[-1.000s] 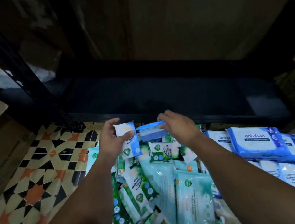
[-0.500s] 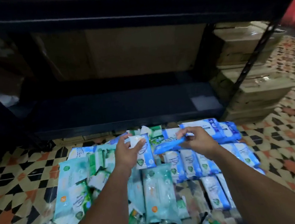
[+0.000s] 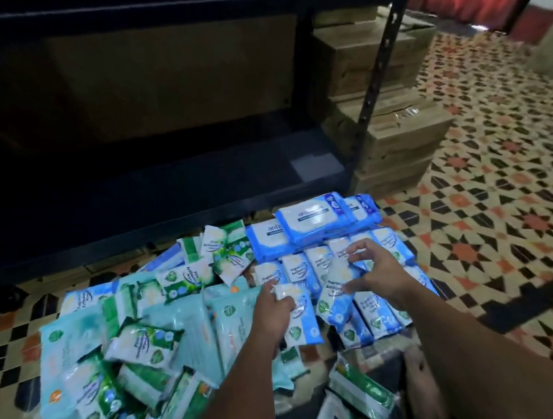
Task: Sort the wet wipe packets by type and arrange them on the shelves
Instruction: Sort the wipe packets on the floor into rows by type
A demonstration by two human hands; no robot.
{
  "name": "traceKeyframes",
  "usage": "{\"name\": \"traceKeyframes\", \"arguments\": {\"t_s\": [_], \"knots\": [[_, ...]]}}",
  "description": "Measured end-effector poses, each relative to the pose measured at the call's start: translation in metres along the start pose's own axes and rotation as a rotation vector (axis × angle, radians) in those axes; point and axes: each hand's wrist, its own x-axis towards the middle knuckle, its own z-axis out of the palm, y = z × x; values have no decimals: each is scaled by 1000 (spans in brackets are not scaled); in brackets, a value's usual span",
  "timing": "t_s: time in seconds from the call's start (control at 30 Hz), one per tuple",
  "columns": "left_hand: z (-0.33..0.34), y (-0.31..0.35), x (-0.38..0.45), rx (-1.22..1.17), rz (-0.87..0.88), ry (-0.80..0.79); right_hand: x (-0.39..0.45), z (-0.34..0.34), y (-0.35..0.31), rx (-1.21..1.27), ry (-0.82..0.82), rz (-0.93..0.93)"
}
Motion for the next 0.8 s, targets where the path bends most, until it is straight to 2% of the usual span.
{"name": "traceKeyframes", "arguments": {"t_s": [0.1,0.23,0.47,0.57,0.8], "knots": [[17,-15,-7,-23,-16,-11,0,0,11,33,-3,82],[29,-27,-11,-24,63,17,2,11,20,108,-32,109],[19,-42,-7,211,110,55,8,34,37,67,-107,111],[17,-50,-12,290,118,73,8,47,45,-42,-146,90],[22,-65,-27,439,48,259,3,74,58,-280,-132,12]]}}
